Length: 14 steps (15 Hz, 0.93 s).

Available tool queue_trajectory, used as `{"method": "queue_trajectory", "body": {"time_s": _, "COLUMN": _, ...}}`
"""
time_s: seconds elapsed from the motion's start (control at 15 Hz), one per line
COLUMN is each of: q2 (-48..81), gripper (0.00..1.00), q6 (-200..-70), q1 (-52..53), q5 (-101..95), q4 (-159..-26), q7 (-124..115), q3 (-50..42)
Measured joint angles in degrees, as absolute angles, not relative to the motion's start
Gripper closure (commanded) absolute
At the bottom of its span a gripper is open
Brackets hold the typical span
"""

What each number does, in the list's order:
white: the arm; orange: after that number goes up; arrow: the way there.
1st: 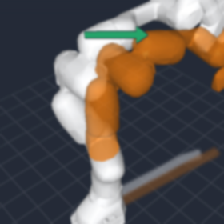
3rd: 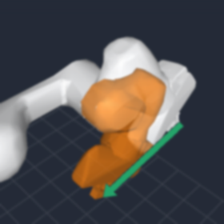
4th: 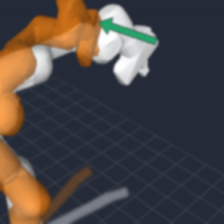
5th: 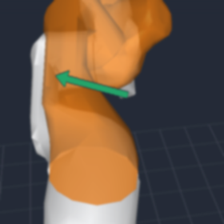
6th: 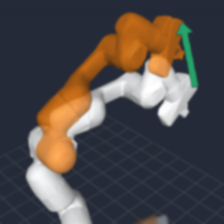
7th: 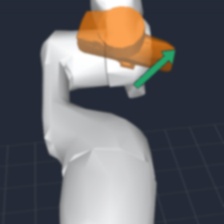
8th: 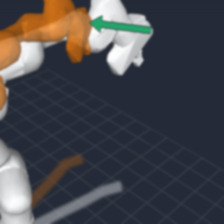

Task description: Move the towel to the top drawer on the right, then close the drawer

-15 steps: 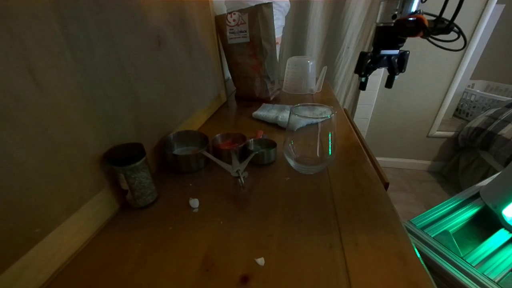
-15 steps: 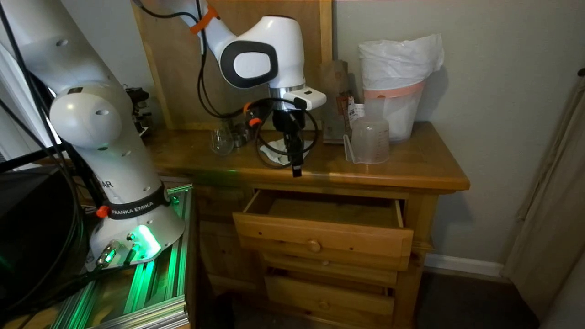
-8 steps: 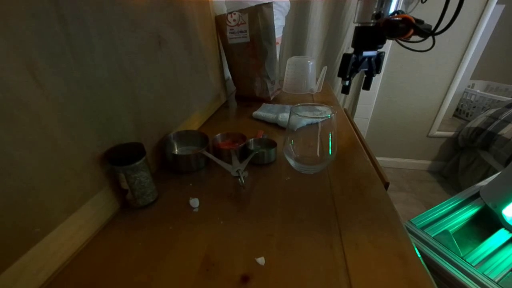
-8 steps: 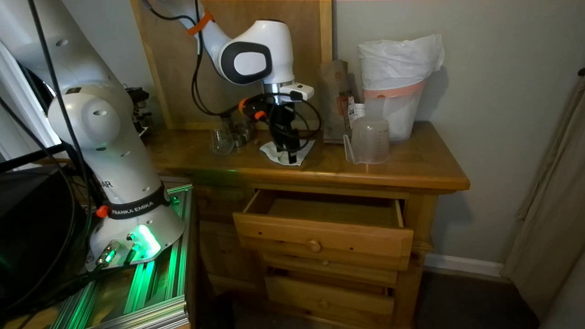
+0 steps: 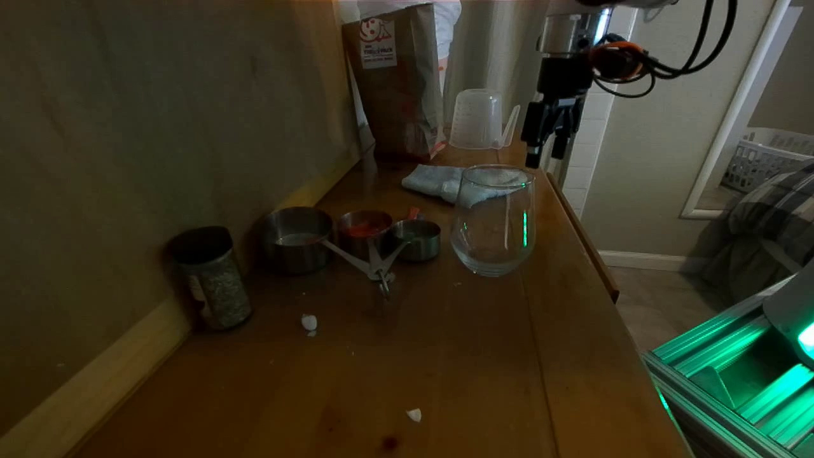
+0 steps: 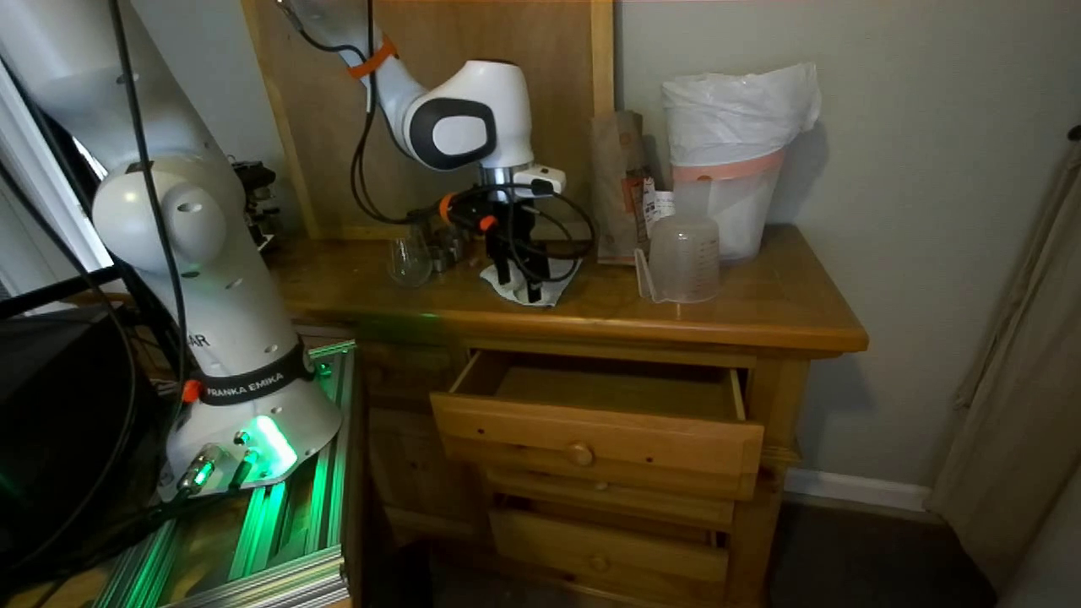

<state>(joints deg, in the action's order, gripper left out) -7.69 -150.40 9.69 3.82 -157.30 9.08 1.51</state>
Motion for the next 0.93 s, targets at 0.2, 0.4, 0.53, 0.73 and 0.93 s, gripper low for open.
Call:
{"method": "queue_trajectory", "body": {"time_s": 0.2, "q2": -5.6, "gripper": 0.00, "q6": -151.9, "q1": 9.7, "q5": 4.4, "q4": -157.1, "q7": 10.9, "q3": 2.3}}
{"method": "queue_trajectory", "body": {"time_s": 0.4, "q2": -3.8, "gripper": 0.00, "q6": -152.6, "q1": 9.8, "q5": 5.3, "q4": -156.7, "q7": 12.4, "q3": 3.2}}
{"method": "queue_trajectory", "body": {"time_s": 0.53, "q2": -3.2, "gripper": 0.17, "q6": -153.0, "q1": 9.8, "q5": 5.5, "q4": -156.4, "q7": 12.9, "q3": 3.9}}
{"method": "queue_trajectory", "body": {"time_s": 0.73, "q2": -3.1, "gripper": 0.50, "q6": -153.4, "q1": 9.8, "q5": 5.5, "q4": -156.1, "q7": 13.1, "q3": 4.8}}
{"method": "queue_trajectory", "body": {"time_s": 0.93, "q2": -3.1, "gripper": 0.70, "q6": -153.6, "q1": 9.8, "q5": 5.5, "q4": -155.7, "q7": 13.1, "q3": 5.2}}
